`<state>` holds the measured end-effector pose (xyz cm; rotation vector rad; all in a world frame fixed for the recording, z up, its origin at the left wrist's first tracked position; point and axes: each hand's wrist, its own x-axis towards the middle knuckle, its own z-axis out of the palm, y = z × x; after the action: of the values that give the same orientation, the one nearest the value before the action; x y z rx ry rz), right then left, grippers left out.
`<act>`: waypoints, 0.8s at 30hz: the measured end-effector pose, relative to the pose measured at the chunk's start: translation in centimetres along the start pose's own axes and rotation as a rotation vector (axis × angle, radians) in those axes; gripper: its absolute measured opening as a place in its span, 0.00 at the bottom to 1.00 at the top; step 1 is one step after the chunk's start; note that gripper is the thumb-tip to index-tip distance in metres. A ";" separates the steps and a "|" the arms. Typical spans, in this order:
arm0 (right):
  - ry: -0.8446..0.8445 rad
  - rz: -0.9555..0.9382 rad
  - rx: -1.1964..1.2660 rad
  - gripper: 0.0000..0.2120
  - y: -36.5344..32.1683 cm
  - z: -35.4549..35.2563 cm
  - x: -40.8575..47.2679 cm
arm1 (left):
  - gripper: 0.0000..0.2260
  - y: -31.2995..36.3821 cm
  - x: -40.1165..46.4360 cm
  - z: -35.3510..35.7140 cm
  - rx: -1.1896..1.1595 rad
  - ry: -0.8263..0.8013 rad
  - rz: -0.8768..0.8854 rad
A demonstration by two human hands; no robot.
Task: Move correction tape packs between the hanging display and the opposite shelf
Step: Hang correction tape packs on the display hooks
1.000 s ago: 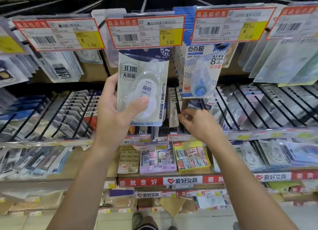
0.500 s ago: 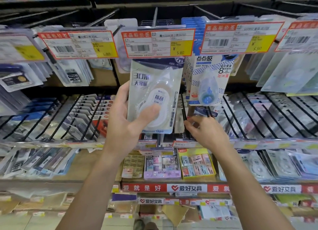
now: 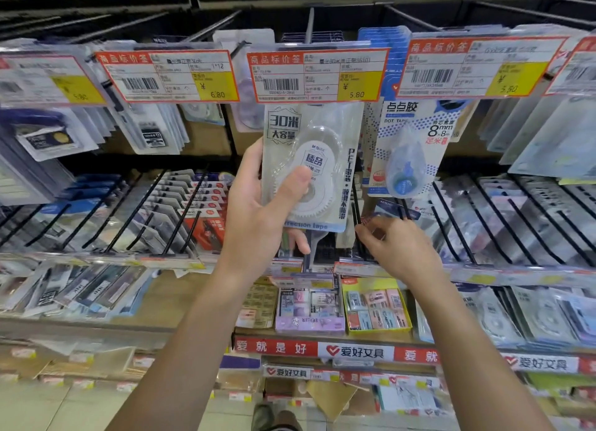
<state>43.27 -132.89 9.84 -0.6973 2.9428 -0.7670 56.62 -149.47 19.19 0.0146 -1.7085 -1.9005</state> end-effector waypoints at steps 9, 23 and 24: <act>-0.014 0.004 0.024 0.17 -0.2 -0.1 -0.1 | 0.19 -1.0 -1.2 0.4 0.017 0.010 0.033; -0.019 0.021 0.037 0.17 -0.2 -0.2 -0.1 | 0.18 -1.6 0.5 0.4 0.003 0.051 0.045; -0.019 0.022 0.036 0.17 -0.2 -0.2 -0.1 | 0.17 -1.7 0.4 0.2 0.010 0.054 0.046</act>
<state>43.38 -132.95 10.07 -0.6654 2.9067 -0.8044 55.46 -149.41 17.80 0.0300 -1.6685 -1.8420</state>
